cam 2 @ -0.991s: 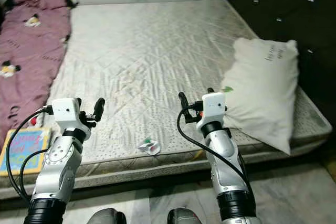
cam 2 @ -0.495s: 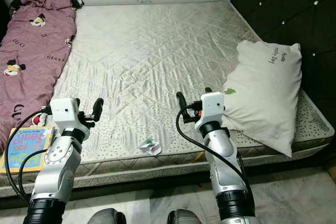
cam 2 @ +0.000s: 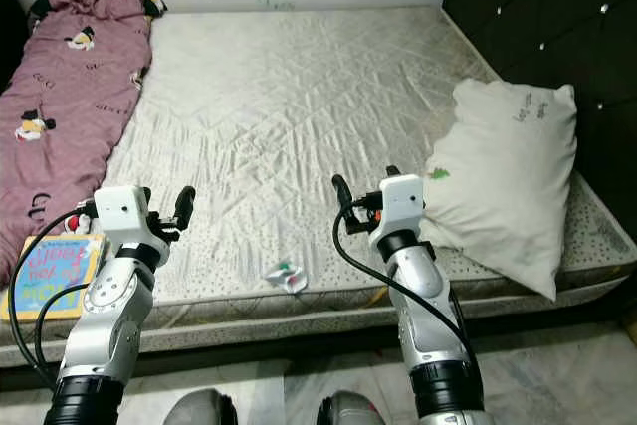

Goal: Clean up the room

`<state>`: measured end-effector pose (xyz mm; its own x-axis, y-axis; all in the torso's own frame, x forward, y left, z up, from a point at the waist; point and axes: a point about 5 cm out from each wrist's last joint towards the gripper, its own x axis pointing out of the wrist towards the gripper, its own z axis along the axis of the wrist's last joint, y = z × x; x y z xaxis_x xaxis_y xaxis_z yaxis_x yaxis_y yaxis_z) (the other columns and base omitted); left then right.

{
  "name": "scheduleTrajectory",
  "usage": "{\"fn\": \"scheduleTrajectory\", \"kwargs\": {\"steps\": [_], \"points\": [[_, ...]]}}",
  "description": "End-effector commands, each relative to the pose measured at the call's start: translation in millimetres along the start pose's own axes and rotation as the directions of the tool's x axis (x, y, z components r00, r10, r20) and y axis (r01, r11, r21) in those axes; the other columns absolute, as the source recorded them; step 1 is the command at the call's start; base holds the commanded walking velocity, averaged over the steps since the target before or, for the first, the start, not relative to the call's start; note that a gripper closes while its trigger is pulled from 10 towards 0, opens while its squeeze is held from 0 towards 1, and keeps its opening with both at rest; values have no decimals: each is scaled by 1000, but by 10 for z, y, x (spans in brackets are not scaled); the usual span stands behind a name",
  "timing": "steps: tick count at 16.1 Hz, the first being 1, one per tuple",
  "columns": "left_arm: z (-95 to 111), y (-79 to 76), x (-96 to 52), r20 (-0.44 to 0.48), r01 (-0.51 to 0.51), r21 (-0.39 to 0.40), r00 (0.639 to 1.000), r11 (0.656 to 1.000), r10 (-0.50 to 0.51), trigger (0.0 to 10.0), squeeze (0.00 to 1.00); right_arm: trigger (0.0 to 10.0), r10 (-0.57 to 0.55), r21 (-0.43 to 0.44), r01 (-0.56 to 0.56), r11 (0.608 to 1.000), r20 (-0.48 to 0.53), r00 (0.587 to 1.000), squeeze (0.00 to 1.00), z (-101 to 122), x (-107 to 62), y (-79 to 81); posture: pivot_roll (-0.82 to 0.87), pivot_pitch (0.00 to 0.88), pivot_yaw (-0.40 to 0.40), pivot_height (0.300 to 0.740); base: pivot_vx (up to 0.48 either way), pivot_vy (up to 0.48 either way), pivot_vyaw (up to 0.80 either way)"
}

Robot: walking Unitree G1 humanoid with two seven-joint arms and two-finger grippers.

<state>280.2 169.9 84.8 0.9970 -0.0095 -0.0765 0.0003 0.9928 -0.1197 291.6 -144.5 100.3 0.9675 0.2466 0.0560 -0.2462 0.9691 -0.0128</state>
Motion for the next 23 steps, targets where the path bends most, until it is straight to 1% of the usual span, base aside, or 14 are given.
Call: {"fn": "scheduleTrajectory", "kwargs": {"steps": [1,6,8,16,19,21,23], "points": [[0,22,-3,-7,-17,-3,1000,1000,17,10000,0,10000,13,3,-13,1000,11,1000,0,35,16,15,8,39,-10,654,0,0,0],[3,27,-2,-7,-24,-6,1000,1000,24,10000,0,10000,16,6,-16,1000,9,1000,0,34,19,18,8,39,-10,605,0,0,0],[-2,38,-4,-9,-38,-20,999,999,38,10000,0,10000,21,8,-21,1000,10,1000,0,33,21,23,9,38,-9,605,0,0,0],[-7,37,-9,-11,-35,-19,999,999,35,10000,0,10000,51,0,-51,999,5,999,0,26,28,57,12,32,-13,605,0,0,0],[10,28,-13,-4,-33,-20,999,999,32,10000,0,10000,59,3,-59,998,8,998,0,34,33,61,15,42,-12,605,0,0,550],[30,25,-7,0,-26,-24,1000,999,26,10000,0,10000,68,10,-68,998,8,998,0,45,39,72,13,66,-11,605,0,0,613],[32,18,-7,-1,-21,-29,1000,999,21,10000,0,10000,79,15,-79,997,9,997,0,45,45,81,13,66,-11,605,255,0,306]]}}
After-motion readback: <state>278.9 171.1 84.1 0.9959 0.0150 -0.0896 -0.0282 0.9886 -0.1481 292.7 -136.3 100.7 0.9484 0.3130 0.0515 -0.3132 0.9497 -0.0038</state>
